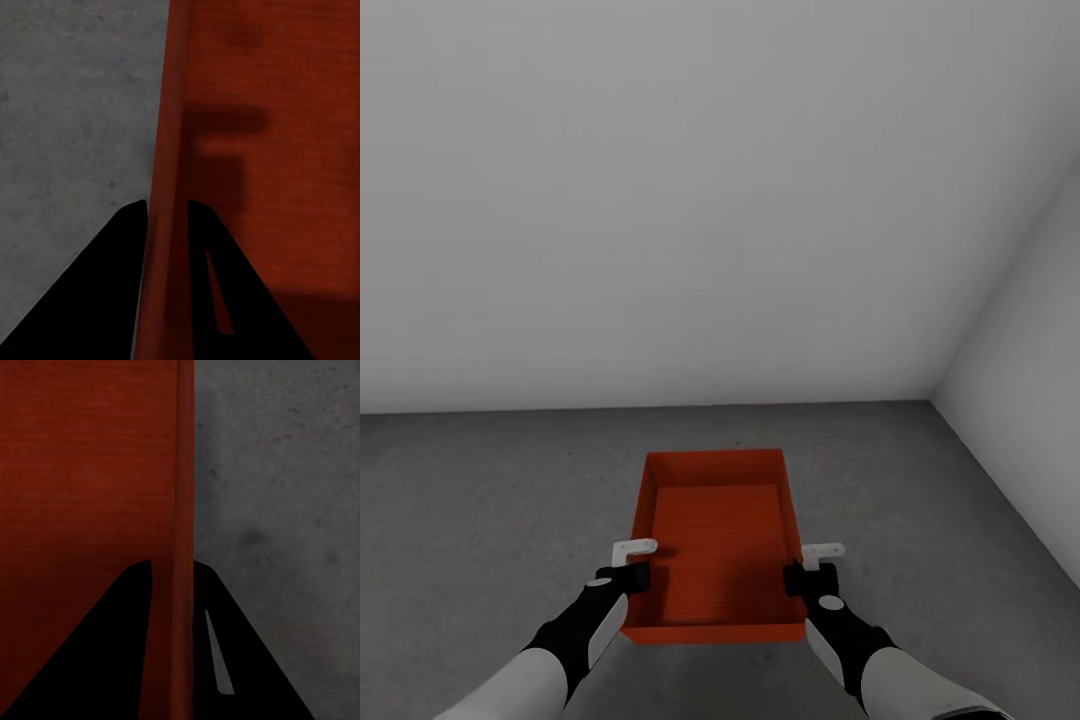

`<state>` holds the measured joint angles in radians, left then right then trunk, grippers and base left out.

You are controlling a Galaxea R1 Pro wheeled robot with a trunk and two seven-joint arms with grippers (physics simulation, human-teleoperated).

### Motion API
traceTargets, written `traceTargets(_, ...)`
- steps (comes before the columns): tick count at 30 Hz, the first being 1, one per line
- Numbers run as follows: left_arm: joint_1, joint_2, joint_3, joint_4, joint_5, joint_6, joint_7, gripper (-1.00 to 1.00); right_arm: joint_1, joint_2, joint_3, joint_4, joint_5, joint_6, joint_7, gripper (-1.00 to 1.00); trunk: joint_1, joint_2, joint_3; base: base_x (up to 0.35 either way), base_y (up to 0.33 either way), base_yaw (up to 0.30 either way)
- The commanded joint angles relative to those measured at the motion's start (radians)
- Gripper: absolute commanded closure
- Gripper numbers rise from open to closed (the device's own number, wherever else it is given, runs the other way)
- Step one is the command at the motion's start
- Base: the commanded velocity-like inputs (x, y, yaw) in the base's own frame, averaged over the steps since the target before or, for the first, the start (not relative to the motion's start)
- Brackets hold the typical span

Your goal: Move the two storage containers from the living room to the garage. In the garage, place one container on the floor and stack the other container on top of it (either order is fine).

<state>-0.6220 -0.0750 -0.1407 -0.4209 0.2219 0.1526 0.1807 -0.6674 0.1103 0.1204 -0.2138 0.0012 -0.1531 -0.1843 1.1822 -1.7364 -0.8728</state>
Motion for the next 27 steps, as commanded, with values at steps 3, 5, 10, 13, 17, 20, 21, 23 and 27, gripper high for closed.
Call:
traceTargets(3, 0.000, 0.000, 0.013, -0.005, 0.016, -0.048, 0.014, 1.00, 0.000, 0.015, -0.036, 0.002, -0.020, -0.002, -0.003, 1.00, 0.011, -0.022, -0.010, 0.000, 0.000, 0.000)
traceTargets(5, -0.001, 0.000, 0.013, -0.005, 0.016, -0.048, 0.014, 1.00, 0.000, 0.015, -0.036, 0.002, -0.020, -0.002, -0.003, 1.00, 0.019, -0.036, -0.016, 0.000, 0.000, 0.000)
traceTargets(10, 0.000, 0.000, 0.013, -0.006, 0.016, -0.048, 0.014, 1.00, 0.000, 0.015, -0.036, 0.002, -0.020, -0.001, -0.002, 1.00, 0.038, -0.071, -0.032, 0.000, 0.000, 0.000)
traceTargets(13, 0.000, 0.000, 0.013, -0.006, 0.016, -0.048, 0.014, 1.00, 0.000, 0.015, -0.036, 0.002, -0.020, -0.001, -0.001, 1.00, 0.050, -0.092, -0.042, 0.000, 0.000, 0.000)
traceTargets(17, -0.001, 0.000, 0.013, -0.007, 0.016, -0.048, 0.014, 1.00, 0.000, 0.015, -0.036, 0.002, -0.020, -0.002, -0.003, 1.00, 0.065, -0.120, -0.054, 0.000, 0.000, 0.000)
traceTargets(20, -0.001, 0.000, 0.013, -0.007, 0.016, -0.048, 0.014, 1.00, 0.000, 0.015, -0.036, 0.002, -0.020, -0.003, -0.003, 1.00, 0.077, -0.141, -0.063, 0.000, 0.000, 0.000)
traceTargets(21, 0.000, 0.000, 0.013, -0.007, 0.016, -0.048, 0.014, 1.00, 0.000, 0.015, -0.036, 0.002, -0.020, -0.003, -0.003, 1.00, 0.080, -0.148, -0.067, 0.000, 0.000, 0.000)
traceTargets(23, 0.000, 0.000, 0.013, -0.007, 0.016, -0.048, 0.014, 1.00, 0.000, 0.015, -0.036, 0.002, -0.020, -0.003, -0.003, 1.00, 0.088, -0.162, -0.073, 0.000, 0.000, 0.000)
traceTargets(27, -0.001, 0.000, 0.013, -0.008, 0.016, -0.048, 0.014, 1.00, 0.000, 0.015, -0.036, 0.002, -0.020, -0.003, -0.003, 1.00, 0.103, -0.190, -0.085, 0.000, 0.000, 0.000)
